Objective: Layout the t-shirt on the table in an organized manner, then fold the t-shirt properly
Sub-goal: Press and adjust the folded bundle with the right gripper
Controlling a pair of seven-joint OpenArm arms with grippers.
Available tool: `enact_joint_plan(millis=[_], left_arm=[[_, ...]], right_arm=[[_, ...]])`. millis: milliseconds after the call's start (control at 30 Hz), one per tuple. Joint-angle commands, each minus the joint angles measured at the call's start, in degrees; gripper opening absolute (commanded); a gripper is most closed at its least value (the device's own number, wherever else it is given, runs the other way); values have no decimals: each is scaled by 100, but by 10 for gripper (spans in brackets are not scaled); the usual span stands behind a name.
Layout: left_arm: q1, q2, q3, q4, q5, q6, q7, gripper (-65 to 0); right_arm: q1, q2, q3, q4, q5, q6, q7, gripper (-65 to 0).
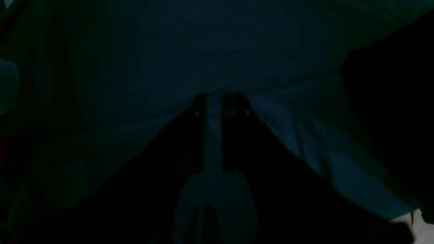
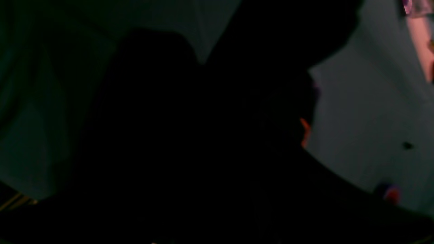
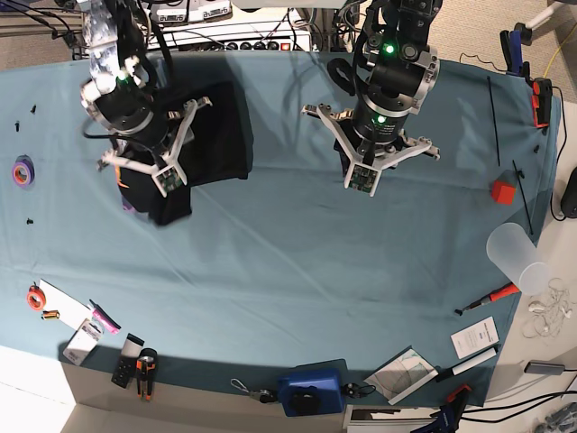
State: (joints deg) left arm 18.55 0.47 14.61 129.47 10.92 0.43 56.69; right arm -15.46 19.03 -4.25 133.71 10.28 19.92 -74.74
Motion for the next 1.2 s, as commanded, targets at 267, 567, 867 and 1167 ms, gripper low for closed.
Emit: enact_joint_plan(millis=[267, 567, 867, 1167], left_arm=[[-15, 33, 22, 90, 0, 17, -166, -576], [-11, 33, 22, 90, -4, -2, -164, -576], [-11, 35, 22, 90, -68, -2, -164, -576], [-13, 33, 22, 90, -66, -2, -164, -575]], right_arm=[[-529, 50, 17, 129, -260, -9, 332, -444], [-739, 81, 17, 129, -1027, -2, 730, -444], [-737, 81, 17, 129, -1032, 186, 1561, -444], [-739, 81, 17, 129, -1029, 192, 1554, -302]])
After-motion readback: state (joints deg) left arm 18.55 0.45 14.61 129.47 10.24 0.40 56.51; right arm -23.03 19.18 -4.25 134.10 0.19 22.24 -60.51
